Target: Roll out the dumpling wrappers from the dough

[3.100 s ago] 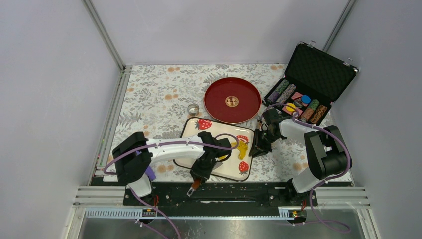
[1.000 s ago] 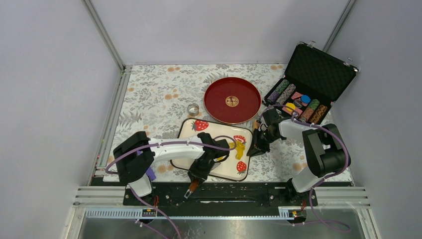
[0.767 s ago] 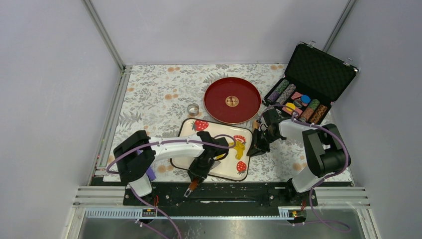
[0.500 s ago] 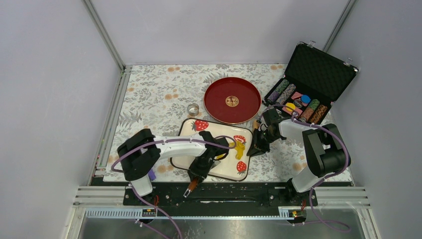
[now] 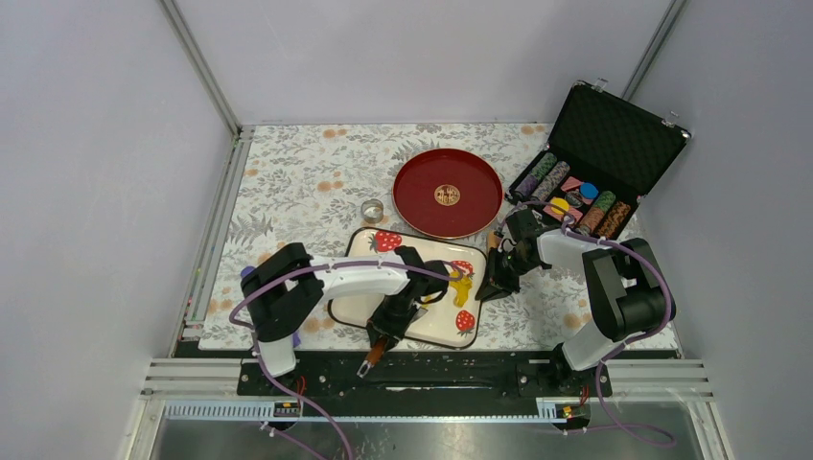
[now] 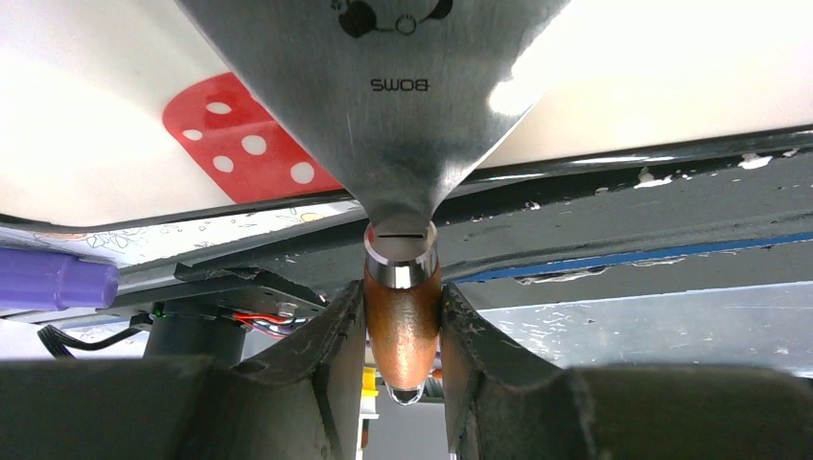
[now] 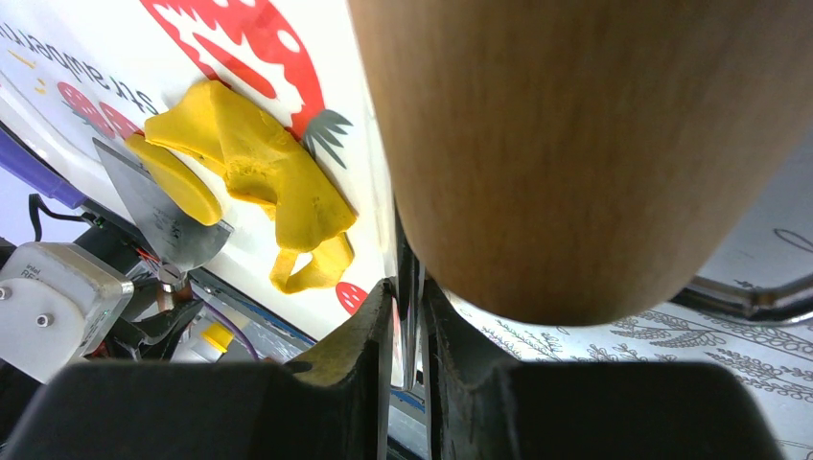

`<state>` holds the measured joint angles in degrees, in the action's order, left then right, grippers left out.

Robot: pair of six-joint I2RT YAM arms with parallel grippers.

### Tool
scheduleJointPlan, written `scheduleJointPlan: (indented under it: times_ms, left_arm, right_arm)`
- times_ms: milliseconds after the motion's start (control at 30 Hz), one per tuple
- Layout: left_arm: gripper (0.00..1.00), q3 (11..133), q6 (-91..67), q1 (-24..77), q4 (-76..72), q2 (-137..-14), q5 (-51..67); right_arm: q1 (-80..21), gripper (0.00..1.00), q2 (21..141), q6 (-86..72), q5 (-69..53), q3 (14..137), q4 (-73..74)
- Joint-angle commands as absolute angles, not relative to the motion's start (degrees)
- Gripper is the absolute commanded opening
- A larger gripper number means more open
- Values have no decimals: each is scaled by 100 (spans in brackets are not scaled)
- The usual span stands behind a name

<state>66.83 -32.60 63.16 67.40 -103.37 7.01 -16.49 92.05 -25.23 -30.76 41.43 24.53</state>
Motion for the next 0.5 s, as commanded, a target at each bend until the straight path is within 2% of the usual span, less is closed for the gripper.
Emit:
scheduleJointPlan:
  times_ms: [0,467]
  left_arm:
    - [0,7041,-3084,6245,6318,-10421,862]
    - [0,6617,-3502,6048,5788,-10096,948]
  right_arm:
    - [-1670,0,9291,-2293,-2597,4004,2659]
    - [-1670,0,9310,-2283,-2595,4015,2660]
